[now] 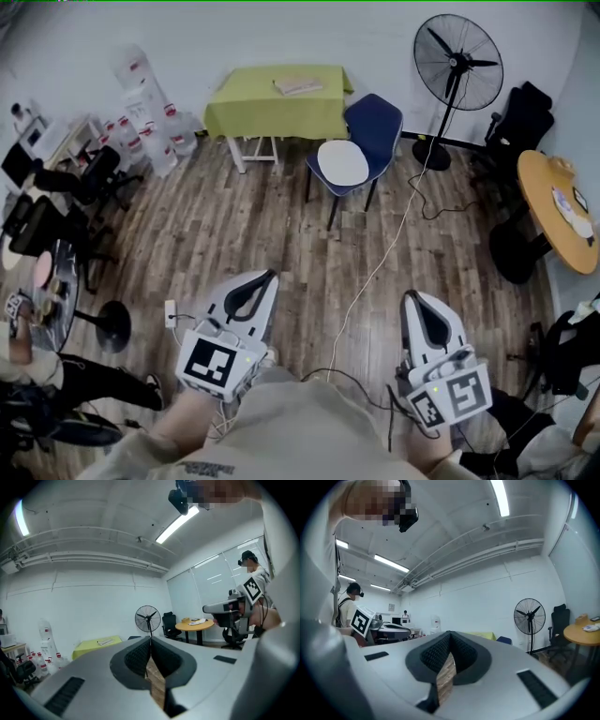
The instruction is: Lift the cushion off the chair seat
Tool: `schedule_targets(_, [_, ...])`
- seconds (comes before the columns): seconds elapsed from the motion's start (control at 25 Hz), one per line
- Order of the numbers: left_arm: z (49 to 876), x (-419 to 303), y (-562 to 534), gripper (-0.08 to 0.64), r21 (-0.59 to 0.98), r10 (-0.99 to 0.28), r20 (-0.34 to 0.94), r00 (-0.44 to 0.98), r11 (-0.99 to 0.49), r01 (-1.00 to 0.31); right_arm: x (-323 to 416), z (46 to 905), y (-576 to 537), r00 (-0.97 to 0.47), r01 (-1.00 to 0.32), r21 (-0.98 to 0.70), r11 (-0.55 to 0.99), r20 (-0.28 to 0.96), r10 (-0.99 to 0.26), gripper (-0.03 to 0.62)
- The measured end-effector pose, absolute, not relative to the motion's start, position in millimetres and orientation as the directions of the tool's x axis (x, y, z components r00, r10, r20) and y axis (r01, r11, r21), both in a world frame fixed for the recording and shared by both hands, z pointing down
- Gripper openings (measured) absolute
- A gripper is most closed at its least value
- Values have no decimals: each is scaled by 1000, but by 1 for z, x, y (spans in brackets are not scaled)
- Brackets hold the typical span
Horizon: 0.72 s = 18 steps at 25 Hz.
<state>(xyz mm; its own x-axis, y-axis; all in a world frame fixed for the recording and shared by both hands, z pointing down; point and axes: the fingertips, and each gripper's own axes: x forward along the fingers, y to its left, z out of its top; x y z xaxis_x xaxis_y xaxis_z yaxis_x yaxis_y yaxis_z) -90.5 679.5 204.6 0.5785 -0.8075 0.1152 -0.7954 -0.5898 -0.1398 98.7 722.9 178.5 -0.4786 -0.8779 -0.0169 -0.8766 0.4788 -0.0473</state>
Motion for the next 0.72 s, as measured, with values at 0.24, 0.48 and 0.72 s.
schedule_targets(0.24, [208,-87,679,21,-133,-806,111,581,-591,-795,99,180,723,-485,-873,-46,486,-17,-874,17])
schedule_targets(0.48, [203,-83,660,21,-129,-802,96,590,-598,-791,107,174,711,-458,-887,-46,459,-30,-888,17])
schedule_targets(0.72, [201,-92,622,53,-83,-832,12,555,-554,-828,125,177,678,-365,-923,-99,371,-74,-928,215])
